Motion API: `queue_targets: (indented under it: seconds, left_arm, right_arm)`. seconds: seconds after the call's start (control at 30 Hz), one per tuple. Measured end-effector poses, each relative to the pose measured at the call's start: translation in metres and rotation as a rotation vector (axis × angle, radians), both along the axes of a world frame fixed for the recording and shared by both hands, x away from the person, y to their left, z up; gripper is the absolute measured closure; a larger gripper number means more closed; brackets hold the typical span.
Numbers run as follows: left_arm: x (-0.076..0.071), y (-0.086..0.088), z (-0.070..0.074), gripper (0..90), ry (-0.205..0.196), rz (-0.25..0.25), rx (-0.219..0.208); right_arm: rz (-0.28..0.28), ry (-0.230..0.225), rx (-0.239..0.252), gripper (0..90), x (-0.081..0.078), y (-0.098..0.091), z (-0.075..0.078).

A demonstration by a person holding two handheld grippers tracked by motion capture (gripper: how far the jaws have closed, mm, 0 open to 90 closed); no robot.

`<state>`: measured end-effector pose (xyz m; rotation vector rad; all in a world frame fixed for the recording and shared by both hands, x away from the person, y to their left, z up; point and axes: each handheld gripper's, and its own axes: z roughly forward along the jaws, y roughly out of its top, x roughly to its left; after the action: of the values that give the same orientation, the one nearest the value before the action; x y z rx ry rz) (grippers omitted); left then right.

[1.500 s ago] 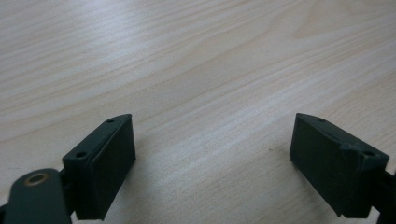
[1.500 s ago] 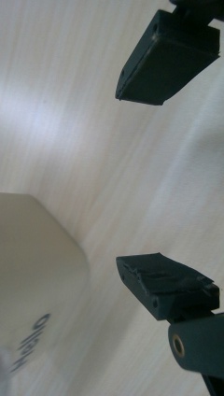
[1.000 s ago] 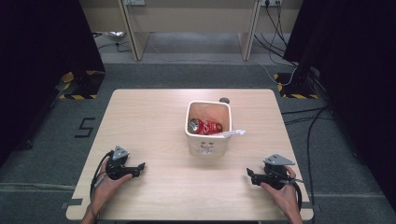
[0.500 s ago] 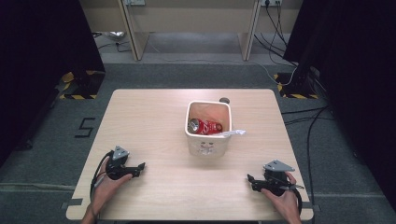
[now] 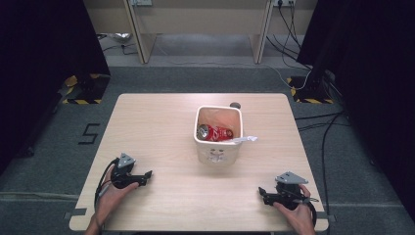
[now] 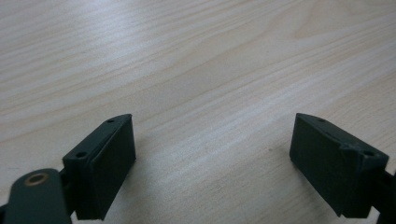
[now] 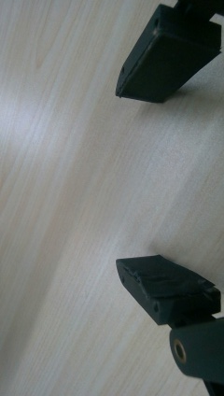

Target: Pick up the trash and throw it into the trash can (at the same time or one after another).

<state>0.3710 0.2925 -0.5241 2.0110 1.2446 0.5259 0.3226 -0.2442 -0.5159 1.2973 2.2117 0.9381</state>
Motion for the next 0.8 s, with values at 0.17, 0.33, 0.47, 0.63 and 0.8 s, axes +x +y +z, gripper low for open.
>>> queue_targets:
  seconds: [0.17, 0.33, 0.47, 0.63, 0.8]
  left_arm:
    - [0.0, 0.0, 0.0, 13.4, 0.0, 0.0, 0.0]
    - [0.0, 0.0, 0.0, 13.4, 0.0, 0.0, 0.0]
    - [0.0, 0.0, 0.0, 13.4, 0.0, 0.0, 0.0]
    - [0.0, 0.0, 0.0, 13.4, 0.0, 0.0, 0.0]
    - [0.0, 0.0, 0.0, 13.4, 0.0, 0.0, 0.0]
  right_arm:
    - [0.002, 0.005, 0.002, 14.2, -0.0016, 0.0008, 0.0]
    - [0.002, 0.006, -0.005, 13.5, -0.0019, 0.0015, 0.0]
    - [0.007, 0.007, -0.001, 12.8, -0.0016, 0.0015, -0.0003]
    - [0.009, 0.006, -0.003, 12.5, -0.0014, 0.0014, -0.0003]
    - [0.012, 0.005, -0.003, 11.9, -0.0012, 0.0016, -0.0005]
